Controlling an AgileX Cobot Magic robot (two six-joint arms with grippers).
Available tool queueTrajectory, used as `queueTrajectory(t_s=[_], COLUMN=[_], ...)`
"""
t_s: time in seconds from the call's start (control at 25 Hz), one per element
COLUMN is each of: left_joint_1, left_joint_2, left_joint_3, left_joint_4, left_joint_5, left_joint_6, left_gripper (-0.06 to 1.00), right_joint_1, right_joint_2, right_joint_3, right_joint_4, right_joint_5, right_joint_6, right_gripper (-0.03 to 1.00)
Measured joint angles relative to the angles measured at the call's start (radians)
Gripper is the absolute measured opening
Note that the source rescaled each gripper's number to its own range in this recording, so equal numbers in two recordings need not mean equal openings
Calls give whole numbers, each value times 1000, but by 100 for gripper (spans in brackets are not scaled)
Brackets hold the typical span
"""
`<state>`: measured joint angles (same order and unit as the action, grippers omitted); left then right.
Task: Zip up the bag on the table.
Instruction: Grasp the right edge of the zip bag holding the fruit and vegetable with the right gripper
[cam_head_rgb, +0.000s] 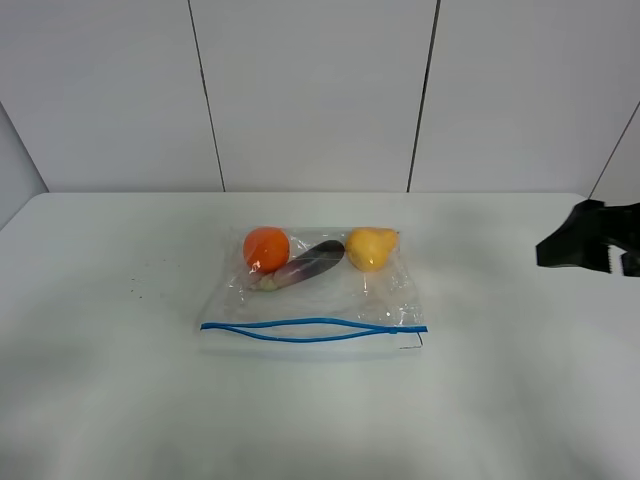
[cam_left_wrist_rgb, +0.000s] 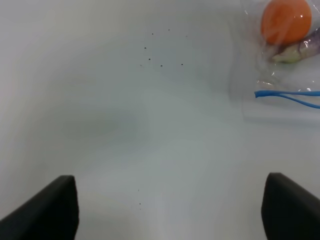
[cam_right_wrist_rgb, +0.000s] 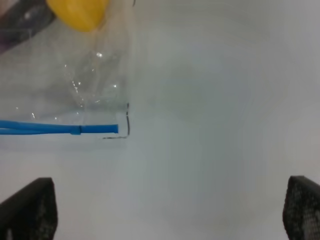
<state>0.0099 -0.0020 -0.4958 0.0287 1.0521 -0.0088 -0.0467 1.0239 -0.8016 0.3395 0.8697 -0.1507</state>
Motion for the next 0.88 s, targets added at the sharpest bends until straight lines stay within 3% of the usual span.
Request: queueTrajectory(t_s=[0.2,0.48,0.6,0.88], left_joint_1=[0,0,0,0], left_joint_2=[0,0,0,0], left_joint_3=[0,0,0,0], left_joint_4=[0,0,0,0], left_joint_5=[0,0,0,0], left_joint_6=[0,0,0,0], left_gripper=[100,100,100,100], right_joint_1=[0,0,0,0], right_joint_2=[283,593,715,911], right_joint_3=[-2,-4,-6,-125], right_joint_4=[207,532,627,799], right_joint_5=[-88,-105,-106,12], right_joint_6=[-175,-495,-597,-805], right_gripper=[100,100,99,88])
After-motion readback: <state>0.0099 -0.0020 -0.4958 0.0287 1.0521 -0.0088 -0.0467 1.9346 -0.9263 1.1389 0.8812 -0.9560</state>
